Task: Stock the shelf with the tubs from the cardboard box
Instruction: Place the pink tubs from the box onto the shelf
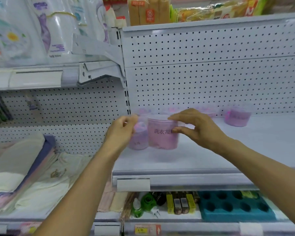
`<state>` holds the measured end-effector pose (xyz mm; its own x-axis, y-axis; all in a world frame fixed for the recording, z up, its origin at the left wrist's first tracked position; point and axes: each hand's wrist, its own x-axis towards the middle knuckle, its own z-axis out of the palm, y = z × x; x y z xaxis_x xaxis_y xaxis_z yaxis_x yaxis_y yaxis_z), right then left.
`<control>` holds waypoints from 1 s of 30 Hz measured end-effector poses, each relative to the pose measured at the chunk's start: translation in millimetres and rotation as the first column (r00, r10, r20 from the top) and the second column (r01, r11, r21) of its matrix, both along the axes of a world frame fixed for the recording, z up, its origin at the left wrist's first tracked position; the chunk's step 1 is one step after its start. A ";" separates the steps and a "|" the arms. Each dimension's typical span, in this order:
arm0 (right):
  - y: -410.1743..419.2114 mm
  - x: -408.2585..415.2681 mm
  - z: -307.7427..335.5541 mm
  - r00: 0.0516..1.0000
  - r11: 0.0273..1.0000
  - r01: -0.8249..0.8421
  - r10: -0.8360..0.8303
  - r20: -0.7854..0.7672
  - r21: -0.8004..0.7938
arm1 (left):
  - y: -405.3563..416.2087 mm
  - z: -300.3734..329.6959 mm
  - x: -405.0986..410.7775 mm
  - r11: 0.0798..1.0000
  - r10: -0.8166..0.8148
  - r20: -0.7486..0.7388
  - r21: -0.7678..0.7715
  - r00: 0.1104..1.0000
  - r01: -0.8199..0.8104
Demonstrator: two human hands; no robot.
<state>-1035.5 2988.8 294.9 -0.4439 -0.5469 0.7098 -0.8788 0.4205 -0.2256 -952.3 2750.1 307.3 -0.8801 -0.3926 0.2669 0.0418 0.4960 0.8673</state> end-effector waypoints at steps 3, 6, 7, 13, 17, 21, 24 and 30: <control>23.3 -11.2 -19.4 0.995 0.993 0.094 -0.096 0.030 0.076 | -13.6 -25.2 -17.9 0.898 0.039 -0.125 -0.431 0.991 -0.089; 30.5 -16.5 -34.5 0.991 0.987 0.134 -0.136 0.018 0.086 | -25.5 -49.1 -31.9 0.815 -0.085 -0.088 -0.579 0.992 0.019; 30.3 -18.9 -38.3 0.988 0.985 0.151 -0.152 0.010 0.083 | -26.5 -52.2 -32.9 0.814 -0.093 -0.076 -0.581 0.993 0.032; 22.2 -32.7 -47.3 0.961 0.950 0.275 -0.278 -0.003 0.150 | -20.1 -52.0 -41.7 0.795 0.031 -0.119 -0.598 0.992 -0.096; 16.5 -36.7 -42.8 0.943 0.929 0.319 -0.332 0.041 0.186 | -16.3 -50.3 -45.6 0.763 0.090 -0.093 -0.634 0.992 -0.129; 14.2 -37.0 -39.6 0.929 0.915 0.336 -0.361 0.079 0.225 | -16.8 -49.3 -44.2 0.733 0.092 -0.074 -0.670 0.993 -0.118; 12.0 -29.5 -36.3 0.912 0.892 0.359 -0.398 0.101 0.277 | -18.1 -49.8 -44.9 0.684 0.086 -0.066 -0.722 0.994 -0.107; 21.3 3.8 -36.6 0.885 0.804 0.421 -0.465 0.002 0.420 | 2.5 -52.9 -33.8 0.551 0.005 -0.028 -0.834 1.000 -0.026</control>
<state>-1031.7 3010.1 258.3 -0.7630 -0.4964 0.4141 -0.5565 0.8303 -0.0300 -986.0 2752.6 254.3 -0.8664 0.0024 0.4993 0.0386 0.9973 0.0623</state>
